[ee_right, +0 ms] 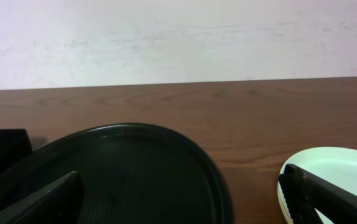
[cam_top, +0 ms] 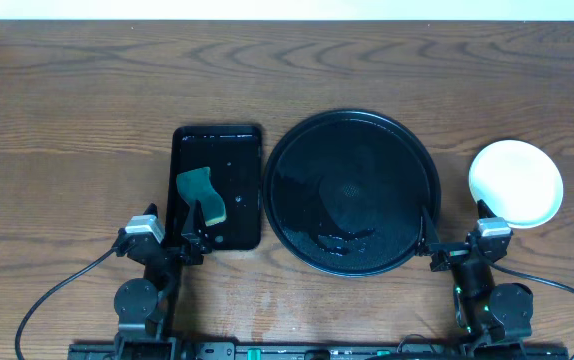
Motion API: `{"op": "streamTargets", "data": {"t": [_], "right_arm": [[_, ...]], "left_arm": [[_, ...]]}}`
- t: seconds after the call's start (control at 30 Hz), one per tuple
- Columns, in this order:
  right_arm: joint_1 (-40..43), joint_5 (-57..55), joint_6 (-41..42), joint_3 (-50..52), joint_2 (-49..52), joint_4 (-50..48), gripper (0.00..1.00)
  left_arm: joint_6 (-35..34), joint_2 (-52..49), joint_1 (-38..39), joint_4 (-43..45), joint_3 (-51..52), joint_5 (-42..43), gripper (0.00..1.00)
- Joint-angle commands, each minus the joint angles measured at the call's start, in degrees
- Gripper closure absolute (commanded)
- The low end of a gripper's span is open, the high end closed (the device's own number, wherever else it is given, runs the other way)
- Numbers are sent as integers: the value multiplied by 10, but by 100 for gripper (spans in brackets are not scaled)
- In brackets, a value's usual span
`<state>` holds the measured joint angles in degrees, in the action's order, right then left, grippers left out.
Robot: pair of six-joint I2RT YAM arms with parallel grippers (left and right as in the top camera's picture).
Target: Clean dirty plates on tray and stack at the side
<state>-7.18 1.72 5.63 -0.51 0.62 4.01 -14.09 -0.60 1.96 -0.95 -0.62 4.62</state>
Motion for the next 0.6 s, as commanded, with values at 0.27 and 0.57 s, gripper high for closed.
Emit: {"op": "streamTargets", "data": {"t": [0.27, 0.57], "right_arm": [[-7, 2, 5, 2, -3, 0, 1], [-7, 2, 5, 2, -3, 0, 1]], "left_arm": [[9, -8, -3, -27, 4, 9, 16], [9, -8, -3, -27, 4, 9, 16]]}}
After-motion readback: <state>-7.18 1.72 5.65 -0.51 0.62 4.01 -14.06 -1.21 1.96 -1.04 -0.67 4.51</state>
